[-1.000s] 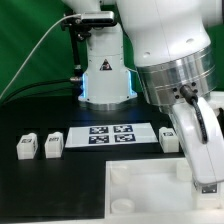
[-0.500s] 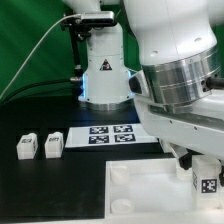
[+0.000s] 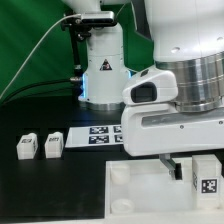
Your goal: Assemble one leg
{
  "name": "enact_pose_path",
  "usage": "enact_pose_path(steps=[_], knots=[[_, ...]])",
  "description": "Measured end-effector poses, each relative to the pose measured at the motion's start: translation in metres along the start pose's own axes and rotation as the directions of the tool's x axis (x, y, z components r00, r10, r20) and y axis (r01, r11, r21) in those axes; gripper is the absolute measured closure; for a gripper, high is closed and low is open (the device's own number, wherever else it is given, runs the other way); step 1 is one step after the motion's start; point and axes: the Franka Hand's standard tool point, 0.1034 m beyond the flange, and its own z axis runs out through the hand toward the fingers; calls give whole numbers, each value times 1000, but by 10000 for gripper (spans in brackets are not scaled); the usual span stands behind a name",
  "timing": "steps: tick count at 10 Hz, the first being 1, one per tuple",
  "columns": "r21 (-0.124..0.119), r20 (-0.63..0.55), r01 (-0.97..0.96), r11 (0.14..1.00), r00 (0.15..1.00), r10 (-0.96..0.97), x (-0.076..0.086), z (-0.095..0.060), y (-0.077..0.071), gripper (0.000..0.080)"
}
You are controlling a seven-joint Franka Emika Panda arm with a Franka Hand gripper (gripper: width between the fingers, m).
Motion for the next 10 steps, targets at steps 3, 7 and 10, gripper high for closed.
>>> enact_pose_path(steps=[3,7,10], knots=[[8,5,-199,980,980,199,-1,0,-1,423],[18,13,-678,735,735,678,1,0,-2,501],[44,43,-930,364,366,930,4,1,-3,504]])
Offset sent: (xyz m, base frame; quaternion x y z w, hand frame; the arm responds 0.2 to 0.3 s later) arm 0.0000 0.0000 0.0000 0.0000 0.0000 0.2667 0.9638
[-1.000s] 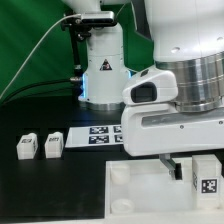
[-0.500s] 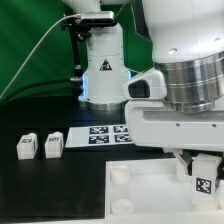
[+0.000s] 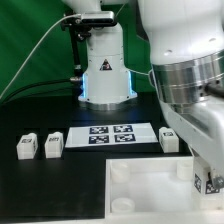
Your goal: Assemble one leg
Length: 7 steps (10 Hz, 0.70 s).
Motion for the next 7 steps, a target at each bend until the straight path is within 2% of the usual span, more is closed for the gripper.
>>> enact_pose_path(steps=[1,2,5,7], knots=[[10,7,-77,997,997,77,0,0,0,503],[8,15,-194,981,981,193,-1,1,1,503],[7,15,-191,982,982,191,-2,2,2,503],[8,14,-152,988,988,151,-2,2,2,189]])
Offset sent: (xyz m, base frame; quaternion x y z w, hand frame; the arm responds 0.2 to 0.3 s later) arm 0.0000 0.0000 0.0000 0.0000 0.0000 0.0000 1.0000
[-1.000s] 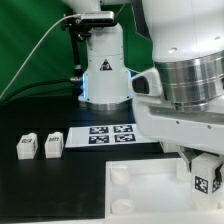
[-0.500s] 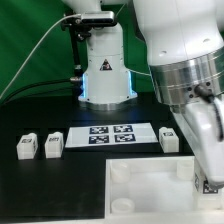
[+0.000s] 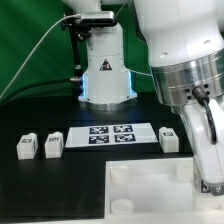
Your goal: Assemble one leg
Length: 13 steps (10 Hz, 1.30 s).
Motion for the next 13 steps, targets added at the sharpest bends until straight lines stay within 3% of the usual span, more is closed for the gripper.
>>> enact_pose_path(steps=[2,3,7,9,10,11,13], knots=[[-15,4,153,988,988,-153,0,-1,2,161],[-31,7,325,945,946,-325,-1,-4,2,161],[-22,2,633,774,774,-633,-3,-6,1,151],[-67,4,878,474,476,-880,5,-6,-4,151],[-72,6,928,364,366,-931,8,-7,-10,151],[-89,7,982,167,168,-986,10,-7,-13,151],[-86,2,978,191,192,-981,8,-6,-13,164]])
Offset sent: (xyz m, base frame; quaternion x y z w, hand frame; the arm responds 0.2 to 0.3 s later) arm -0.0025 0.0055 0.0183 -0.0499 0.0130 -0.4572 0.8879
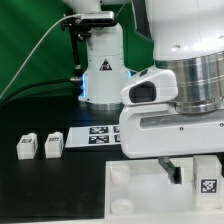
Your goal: Assemble one leg
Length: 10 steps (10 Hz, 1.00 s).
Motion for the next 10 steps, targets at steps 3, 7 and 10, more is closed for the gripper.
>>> enact_pose_path(steps=[3,7,10], knots=[[1,0,-249,968,968,249,0,0,1,485],[-9,-7,-514,858,858,514,3,0,10,485],[-6,-9,-685,729,729,685,4,1,16,690]])
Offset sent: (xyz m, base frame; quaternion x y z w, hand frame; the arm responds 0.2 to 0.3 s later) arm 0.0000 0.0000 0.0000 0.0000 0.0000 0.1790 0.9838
